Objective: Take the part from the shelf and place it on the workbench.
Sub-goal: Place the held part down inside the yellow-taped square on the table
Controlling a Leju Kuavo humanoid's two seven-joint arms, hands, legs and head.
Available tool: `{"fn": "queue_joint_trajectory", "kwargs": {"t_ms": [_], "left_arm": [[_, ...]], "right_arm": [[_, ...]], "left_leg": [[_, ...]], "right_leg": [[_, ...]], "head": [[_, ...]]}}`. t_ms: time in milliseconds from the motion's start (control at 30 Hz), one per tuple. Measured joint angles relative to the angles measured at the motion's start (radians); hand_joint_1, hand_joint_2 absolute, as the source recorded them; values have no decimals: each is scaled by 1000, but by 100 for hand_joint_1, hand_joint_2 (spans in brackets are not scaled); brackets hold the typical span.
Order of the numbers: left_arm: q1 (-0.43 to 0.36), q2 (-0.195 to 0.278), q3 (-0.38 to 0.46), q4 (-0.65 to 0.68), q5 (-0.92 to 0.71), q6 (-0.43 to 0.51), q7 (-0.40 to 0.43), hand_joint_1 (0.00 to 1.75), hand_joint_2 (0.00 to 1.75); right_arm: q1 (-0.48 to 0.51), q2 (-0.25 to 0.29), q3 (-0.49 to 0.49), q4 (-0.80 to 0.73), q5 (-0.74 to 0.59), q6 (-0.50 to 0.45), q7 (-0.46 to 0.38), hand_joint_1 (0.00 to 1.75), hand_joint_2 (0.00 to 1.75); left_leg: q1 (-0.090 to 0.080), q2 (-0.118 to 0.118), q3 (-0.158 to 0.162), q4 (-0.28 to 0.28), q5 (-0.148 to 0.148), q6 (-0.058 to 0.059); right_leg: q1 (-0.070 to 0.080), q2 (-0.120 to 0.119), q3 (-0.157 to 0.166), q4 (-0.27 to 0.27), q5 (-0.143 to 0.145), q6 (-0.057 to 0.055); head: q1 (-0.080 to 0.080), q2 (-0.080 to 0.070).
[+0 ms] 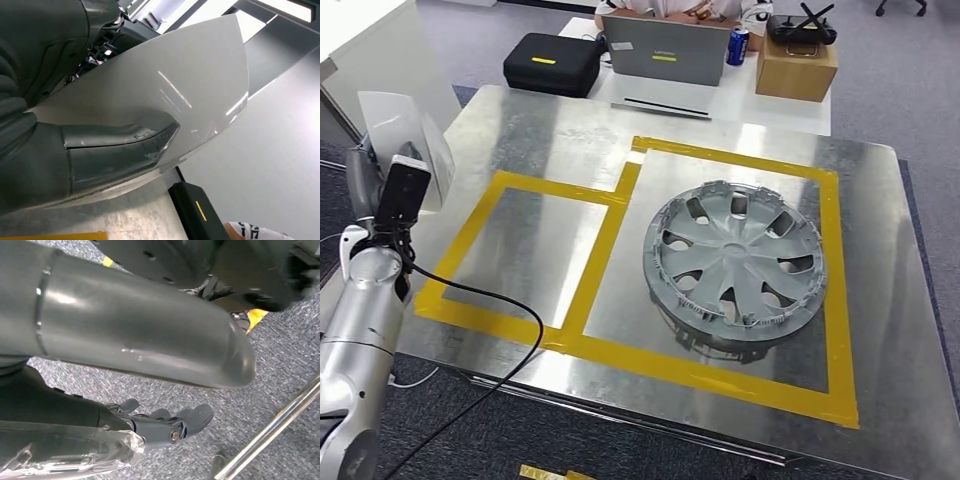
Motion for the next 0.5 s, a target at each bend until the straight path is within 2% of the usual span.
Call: {"fn": "queue_joint_trajectory", "kwargs": {"t_ms": [33, 67, 100, 167, 233, 300, 333, 367, 400, 467, 500], "left_arm": [[1, 0, 0, 2, 0, -1, 0, 175, 175], [2, 0, 0, 4, -1, -1, 0, 175, 175], [3, -1, 0, 5, -1, -1, 0, 175, 175], [2, -1, 0, 6, -2, -1, -1, 175, 175], [1, 0, 0, 6, -6, 2, -2, 175, 175], [2, 1, 0, 8, -15, 5, -3, 175, 175], [2, 1, -1, 8, -18, 5, -3, 169, 175], [2, 2, -1, 9, -20, 3, -4, 155, 175], [2, 3, -2, 9, -20, 0, -6, 133, 175], [4, 5, -2, 11, -16, -9, -11, 84, 175], [8, 6, -2, 13, -12, -14, -14, 69, 175]], "right_arm": [[1, 0, 0, 0, -1, 0, 0, 0, 0], [1, 0, 0, 0, -1, 0, 0, 0, 0], [1, 0, 0, 0, -2, 0, 0, 0, 0], [0, 0, 0, 0, -2, 0, 0, 0, 0], [-1, 0, 0, 0, -2, 0, -1, 0, 0], [0, 0, 0, 0, -3, 0, -1, 0, 0], [0, 0, 0, 0, -4, 0, -1, 0, 0], [1, 0, 0, 0, -4, 0, -2, 0, 0], [1, 0, 0, 0, -5, 0, -2, 0, 0], [1, -1, 0, 0, -6, 0, -3, 0, 0], [1, -1, 0, 0, -6, 0, -3, 0, 0]], "left_leg": [[0, 0, 0, 0, 0, 0], [0, 0, 1, 0, 0, 0], [0, 0, 1, 1, -1, 0], [-2, -1, 4, 1, -3, -5], [-5, -2, 3, 3, -4, -13], [-5, -2, 1, 3, -3, -22], [-3, -2, 1, 3, -5, -28], [-2, -2, -3, 13, -15, -33], [-1, -2, -13, 38, -35, -37], [1, -1, -61, 148, -96, -44], [2, -1, -91, 212, -123, -46]], "right_leg": [[0, 0, -19, 35, -5, 2], [0, 0, -20, 32, 8, 3], [-1, 0, -4, -4, 34, 1], [1, 0, 68, -143, 95, -5], [3, 1, 118, -234, 119, -14], [5, 3, 124, -244, 118, -24], [4, 3, 124, -246, 120, -30], [3, 3, 126, -249, 122, -35], [1, 2, 127, -253, 125, -41], [0, 2, 130, -255, 126, -46], [1, 2, 130, -255, 125, -47]], "head": [[0, 0], [0, 0], [0, 0], [0, 0], [-1, 0], [-2, 0], [-2, 0], [-2, 0], [-4, 0], [-7, 0], [-8, 0]]}}
